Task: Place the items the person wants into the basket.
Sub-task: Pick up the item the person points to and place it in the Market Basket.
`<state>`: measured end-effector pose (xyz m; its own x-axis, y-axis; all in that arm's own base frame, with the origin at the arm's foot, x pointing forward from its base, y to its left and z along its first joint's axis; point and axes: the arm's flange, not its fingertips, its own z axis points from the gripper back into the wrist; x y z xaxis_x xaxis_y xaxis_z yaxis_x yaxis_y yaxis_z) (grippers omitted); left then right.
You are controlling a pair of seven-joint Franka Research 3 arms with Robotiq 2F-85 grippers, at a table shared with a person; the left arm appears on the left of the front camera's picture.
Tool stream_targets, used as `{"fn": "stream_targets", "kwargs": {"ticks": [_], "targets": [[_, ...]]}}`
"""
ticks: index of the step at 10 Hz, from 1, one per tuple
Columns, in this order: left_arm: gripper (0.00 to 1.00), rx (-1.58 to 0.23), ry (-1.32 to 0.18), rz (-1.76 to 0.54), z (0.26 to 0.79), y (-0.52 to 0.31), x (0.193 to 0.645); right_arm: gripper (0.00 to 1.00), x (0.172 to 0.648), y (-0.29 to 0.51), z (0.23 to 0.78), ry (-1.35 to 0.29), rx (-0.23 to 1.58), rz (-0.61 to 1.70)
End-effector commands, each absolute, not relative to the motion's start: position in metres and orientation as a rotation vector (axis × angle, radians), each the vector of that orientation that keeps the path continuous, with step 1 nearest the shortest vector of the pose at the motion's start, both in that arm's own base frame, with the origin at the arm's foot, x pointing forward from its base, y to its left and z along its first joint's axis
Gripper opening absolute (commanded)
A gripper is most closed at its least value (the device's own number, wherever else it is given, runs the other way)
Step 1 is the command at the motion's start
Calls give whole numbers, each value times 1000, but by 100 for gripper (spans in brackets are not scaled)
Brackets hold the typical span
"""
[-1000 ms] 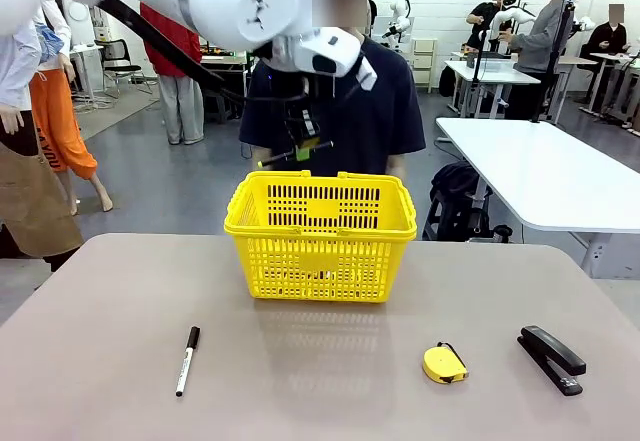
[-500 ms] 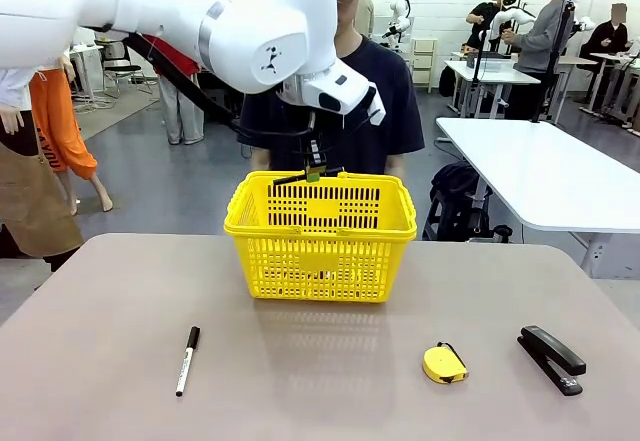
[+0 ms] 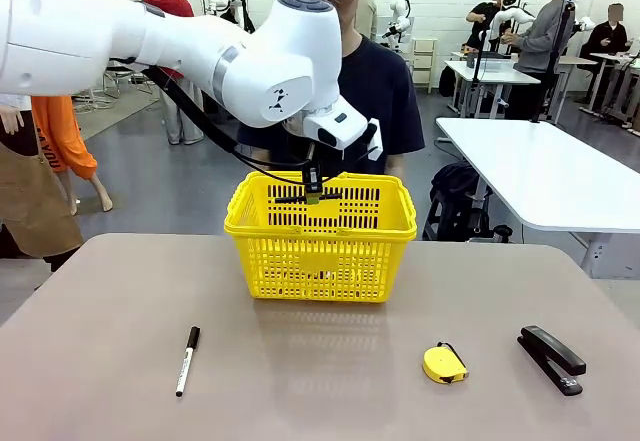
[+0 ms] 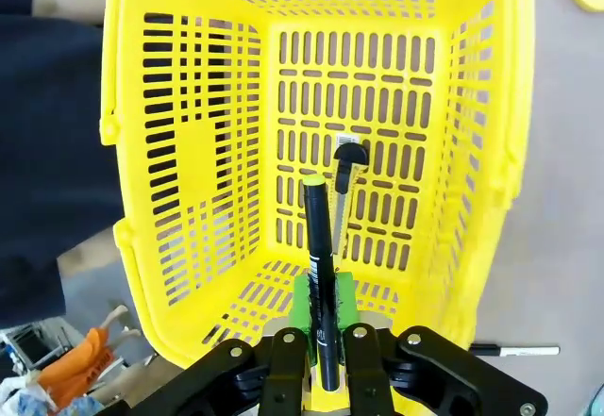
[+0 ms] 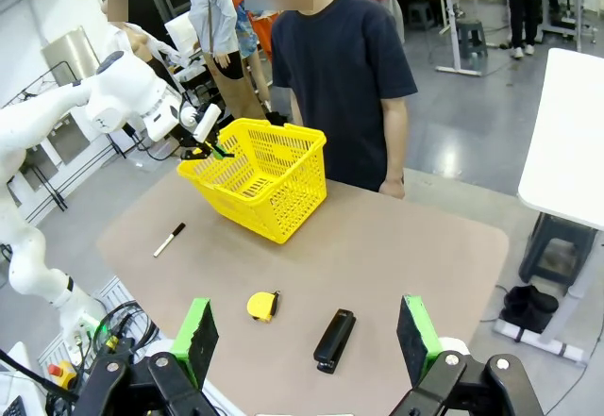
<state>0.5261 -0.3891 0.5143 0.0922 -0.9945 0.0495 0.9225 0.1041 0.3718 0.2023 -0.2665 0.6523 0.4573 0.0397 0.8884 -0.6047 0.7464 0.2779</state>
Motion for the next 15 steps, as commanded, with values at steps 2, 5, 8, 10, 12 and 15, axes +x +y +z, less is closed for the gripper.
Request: {"fn": "stream_targets", "kwargs": {"ticks": [2,5,8,10,12,15], "targets": [[11,239,-276,-1505,514,-389,566,100,204,-266,652,-1057,643,447],[11,175,-186,-1507,489,-379,586,100,204,-266,652,-1057,643,447],[11,136,-155,-1501,474,-376,580,100,204,-266,652,-1057,643,447],[11,140,-139,-1515,474,-376,574,100,204,-266,652,-1057,643,447],[71,122,-132,-1514,475,-377,573,100,204,-266,652,-1057,643,447],[100,122,-127,-1517,477,-375,569,100,204,-266,652,-1057,643,447]]}}
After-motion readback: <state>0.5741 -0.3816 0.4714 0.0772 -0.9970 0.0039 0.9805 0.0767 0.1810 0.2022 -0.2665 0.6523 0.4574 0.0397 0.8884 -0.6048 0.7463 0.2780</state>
